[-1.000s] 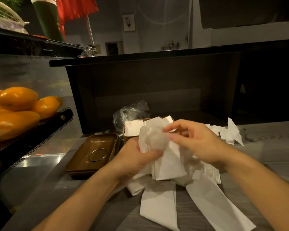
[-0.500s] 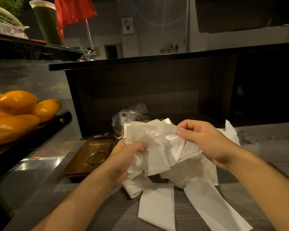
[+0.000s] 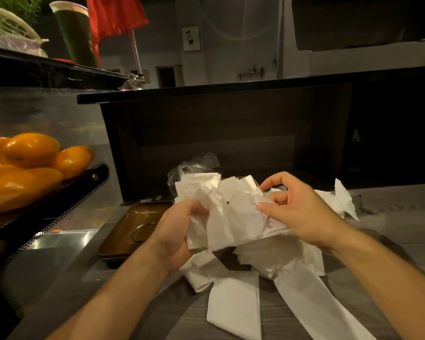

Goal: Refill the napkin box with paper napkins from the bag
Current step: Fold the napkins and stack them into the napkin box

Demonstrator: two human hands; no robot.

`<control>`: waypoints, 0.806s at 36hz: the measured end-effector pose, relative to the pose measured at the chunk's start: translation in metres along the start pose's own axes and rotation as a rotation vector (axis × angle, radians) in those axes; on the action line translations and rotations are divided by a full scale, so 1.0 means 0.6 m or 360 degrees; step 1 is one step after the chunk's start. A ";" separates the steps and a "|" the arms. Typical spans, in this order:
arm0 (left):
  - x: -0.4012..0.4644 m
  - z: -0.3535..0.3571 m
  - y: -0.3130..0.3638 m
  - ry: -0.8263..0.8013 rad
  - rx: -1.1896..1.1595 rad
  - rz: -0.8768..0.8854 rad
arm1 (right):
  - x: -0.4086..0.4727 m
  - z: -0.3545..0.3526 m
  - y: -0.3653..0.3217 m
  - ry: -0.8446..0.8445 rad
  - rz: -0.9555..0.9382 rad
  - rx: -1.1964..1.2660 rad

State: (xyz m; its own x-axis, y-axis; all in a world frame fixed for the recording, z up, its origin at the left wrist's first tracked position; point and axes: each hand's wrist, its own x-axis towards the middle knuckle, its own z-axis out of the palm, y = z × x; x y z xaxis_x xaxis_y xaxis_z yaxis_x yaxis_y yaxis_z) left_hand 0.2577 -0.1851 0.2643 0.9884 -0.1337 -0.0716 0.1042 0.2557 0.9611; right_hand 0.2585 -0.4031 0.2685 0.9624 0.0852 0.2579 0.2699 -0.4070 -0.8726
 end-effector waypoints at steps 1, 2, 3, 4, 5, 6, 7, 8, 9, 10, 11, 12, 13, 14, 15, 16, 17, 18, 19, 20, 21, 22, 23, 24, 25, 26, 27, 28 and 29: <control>0.001 -0.002 0.000 0.0007 -0.0042 -0.0018 | 0.001 0.000 0.001 -0.0010 0.0002 0.0002; 0.001 -0.006 0.000 0.0023 -0.0064 -0.0019 | 0.001 -0.001 0.001 -0.0027 0.0008 0.0012; 0.002 -0.009 0.000 0.0036 -0.0074 -0.0007 | 0.002 -0.002 0.001 -0.0041 0.0014 0.0032; 0.004 -0.012 -0.001 0.0034 -0.0088 -0.0001 | 0.001 -0.002 0.000 -0.0045 0.0019 0.0055; 0.005 -0.014 -0.002 0.0022 -0.0101 -0.0007 | 0.002 -0.002 0.001 -0.0040 0.0019 0.0072; 0.007 -0.016 -0.003 0.0006 -0.0096 -0.0009 | 0.001 -0.003 0.002 -0.0032 0.0017 0.0081; 0.007 -0.016 -0.003 0.0001 -0.0088 0.0000 | 0.001 -0.003 0.002 -0.0024 0.0012 0.0081; 0.009 -0.017 -0.005 0.0003 -0.0084 0.0014 | 0.001 -0.003 0.003 -0.0021 0.0006 0.0070; 0.010 -0.018 -0.006 -0.0005 -0.0074 0.0020 | 0.001 -0.001 0.003 -0.0022 -0.0003 0.0047; 0.011 -0.019 -0.007 -0.0030 -0.0023 0.0034 | 0.001 0.000 0.004 -0.0025 -0.0012 0.0021; 0.011 -0.019 -0.008 -0.0082 0.0059 0.0063 | 0.001 0.003 0.003 -0.0030 -0.0019 0.0001; 0.009 -0.018 -0.008 -0.0131 0.0174 0.0091 | 0.001 0.005 0.002 -0.0032 -0.0021 -0.0004; 0.007 -0.014 -0.008 -0.0155 0.0300 0.0125 | 0.001 0.008 0.002 -0.0032 -0.0019 0.0012; 0.005 -0.012 -0.010 -0.0164 0.0403 0.0155 | 0.001 0.010 0.000 -0.0029 -0.0021 0.0048; 0.003 -0.008 -0.012 -0.0161 0.0482 0.0182 | 0.001 0.011 0.000 -0.0021 -0.0029 0.0089; 0.003 -0.005 -0.015 -0.0144 0.0533 0.0191 | 0.000 0.011 -0.001 -0.0014 -0.0044 0.0121; 0.001 -0.002 -0.018 -0.0136 0.0563 0.0177 | -0.001 0.012 -0.002 -0.0014 -0.0064 0.0138; 0.001 0.001 -0.020 -0.0137 0.0568 0.0169 | -0.002 0.013 -0.004 -0.0023 -0.0079 0.0139; 0.001 0.003 -0.021 -0.0127 0.0573 0.0164 | -0.003 0.015 -0.006 -0.0039 -0.0084 0.0129; 0.001 0.005 -0.021 -0.0123 0.0571 0.0160 | -0.005 0.016 -0.008 -0.0058 -0.0079 0.0111; 0.002 0.006 -0.021 -0.0124 0.0566 0.0162 | -0.005 0.017 -0.009 -0.0080 -0.0070 0.0097; 0.003 0.007 -0.021 -0.0130 0.0579 0.0166 | -0.006 0.018 -0.010 -0.0102 -0.0066 0.0086; 0.003 0.008 -0.021 -0.0149 0.0606 0.0171 | -0.006 0.018 -0.011 -0.0122 -0.0069 0.0071; 0.004 0.008 -0.022 -0.0164 0.0629 0.0171 | -0.007 0.018 -0.012 -0.0143 -0.0075 0.0059; 0.004 0.008 -0.023 -0.0173 0.0649 0.0172 | -0.007 0.018 -0.013 -0.0168 -0.0082 0.0059; 0.005 0.009 -0.024 -0.0169 0.0653 0.0175 | -0.008 0.017 -0.013 -0.0194 -0.0088 0.0069; 0.004 0.010 -0.025 -0.0160 0.0653 0.0184 | -0.009 0.017 -0.014 -0.0215 -0.0094 0.0085; 0.006 0.010 -0.026 -0.0149 0.0648 0.0200 | -0.010 0.017 -0.015 -0.0231 -0.0097 0.0105; 0.006 0.011 -0.026 -0.0140 0.0641 0.0212 | -0.010 0.017 -0.015 -0.0240 -0.0094 0.0128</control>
State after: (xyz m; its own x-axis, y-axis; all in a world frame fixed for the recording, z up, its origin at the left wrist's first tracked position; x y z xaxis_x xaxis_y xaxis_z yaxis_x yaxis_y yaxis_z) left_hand 0.2590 -0.1955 0.2509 0.9754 -0.2104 0.0661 -0.0919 -0.1153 0.9891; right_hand 0.2503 -0.3904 0.2705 0.9368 0.2447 0.2501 0.3221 -0.3239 -0.8896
